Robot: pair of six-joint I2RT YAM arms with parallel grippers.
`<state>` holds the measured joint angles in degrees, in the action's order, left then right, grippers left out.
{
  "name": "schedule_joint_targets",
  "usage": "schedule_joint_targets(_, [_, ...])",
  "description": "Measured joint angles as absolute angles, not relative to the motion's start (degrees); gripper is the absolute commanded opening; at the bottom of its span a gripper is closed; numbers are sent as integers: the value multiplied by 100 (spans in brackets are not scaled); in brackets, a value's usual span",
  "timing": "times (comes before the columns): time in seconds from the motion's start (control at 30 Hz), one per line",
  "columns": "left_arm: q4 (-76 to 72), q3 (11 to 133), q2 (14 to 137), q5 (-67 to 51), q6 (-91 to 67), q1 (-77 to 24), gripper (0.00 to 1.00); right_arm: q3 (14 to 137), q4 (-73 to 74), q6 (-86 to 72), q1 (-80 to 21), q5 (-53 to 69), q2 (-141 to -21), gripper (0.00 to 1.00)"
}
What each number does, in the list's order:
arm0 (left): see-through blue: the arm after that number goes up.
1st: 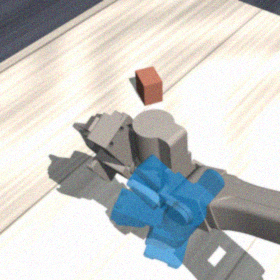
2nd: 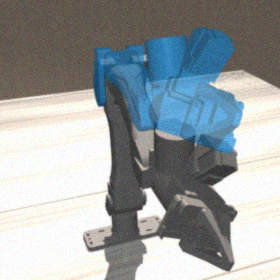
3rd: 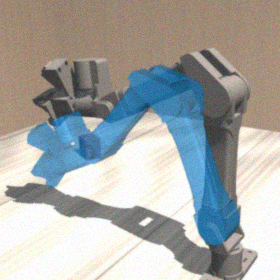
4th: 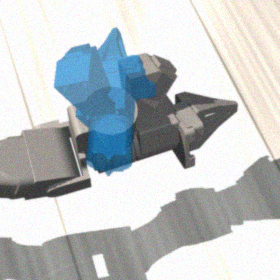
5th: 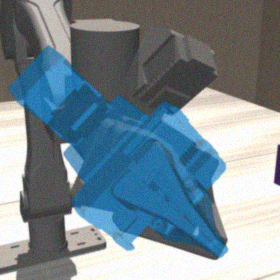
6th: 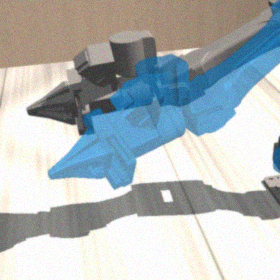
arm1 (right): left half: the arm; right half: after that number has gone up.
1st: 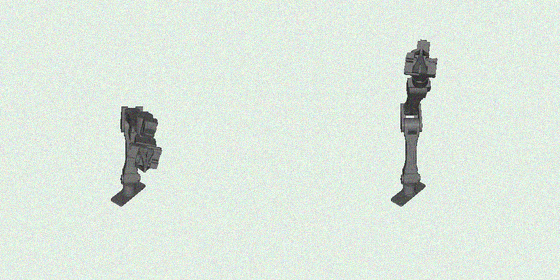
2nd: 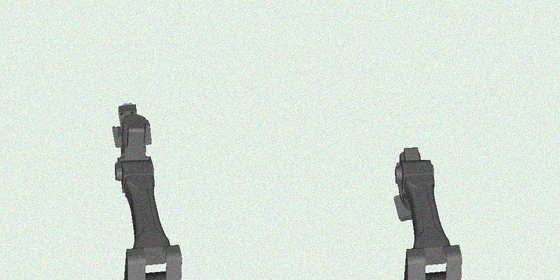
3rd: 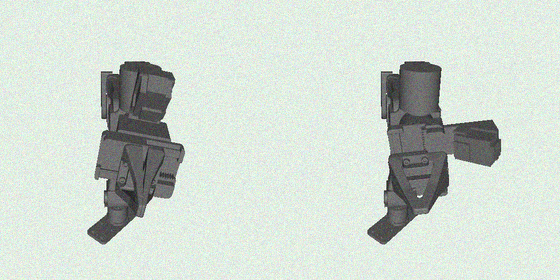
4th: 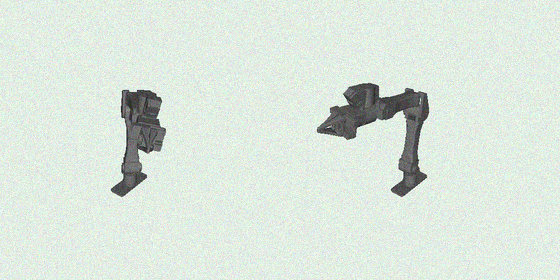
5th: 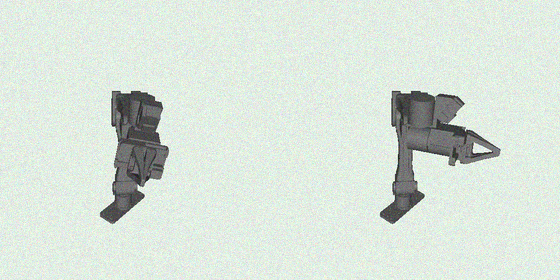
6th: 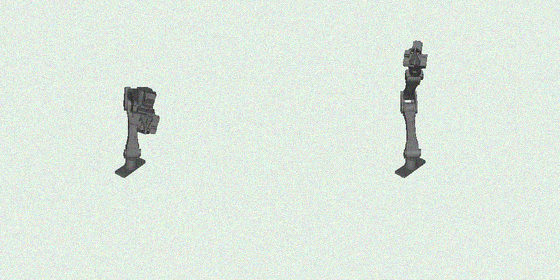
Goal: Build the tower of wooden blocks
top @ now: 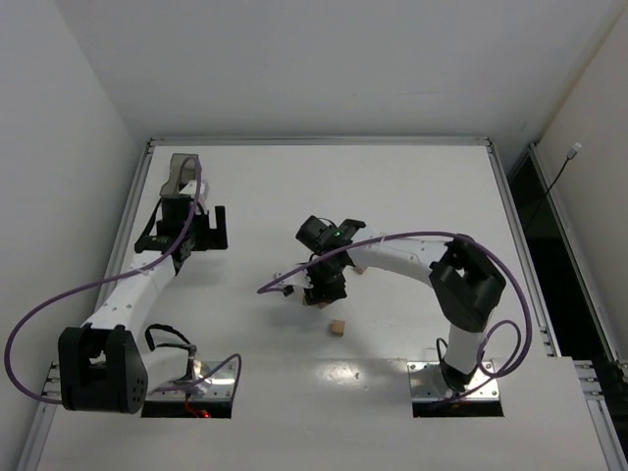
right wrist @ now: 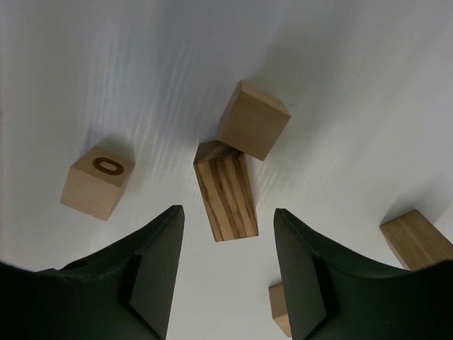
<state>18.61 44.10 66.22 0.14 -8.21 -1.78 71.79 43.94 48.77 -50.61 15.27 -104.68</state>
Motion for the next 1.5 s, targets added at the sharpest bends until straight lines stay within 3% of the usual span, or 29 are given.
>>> schedule_joint_targets(1.0, [1544, 4405, 7275, -239, -930, 75, 86, 7057, 4510, 5583, -4491, 1916, -10984, 53])
schedule_joint_targets(1.1, [1520, 4377, 7277, -239, -950, 75, 86, 7057, 4497, 5586, -4491, 1925, -11045, 45])
schedule_joint_targets(1.2, [1496, 4372, 7282, -239, -954, 75, 86, 7057, 4440, 5570, -4491, 1914, -11072, 29])
schedule_joint_targets(1.23, [1483, 4370, 7282, -239, -963, 75, 86, 7057, 4421, 5555, -4491, 1909, -11072, 13])
schedule_joint_targets(1.3, [1457, 4362, 7282, -257, -974, 75, 86, 7065, 4357, 5520, -4491, 1905, -11072, 0])
schedule_joint_targets(1.5, [1326, 4263, 7179, -661, -939, 80, 82, 6816, 3881, 5345, -4451, 1868, -10892, 0])
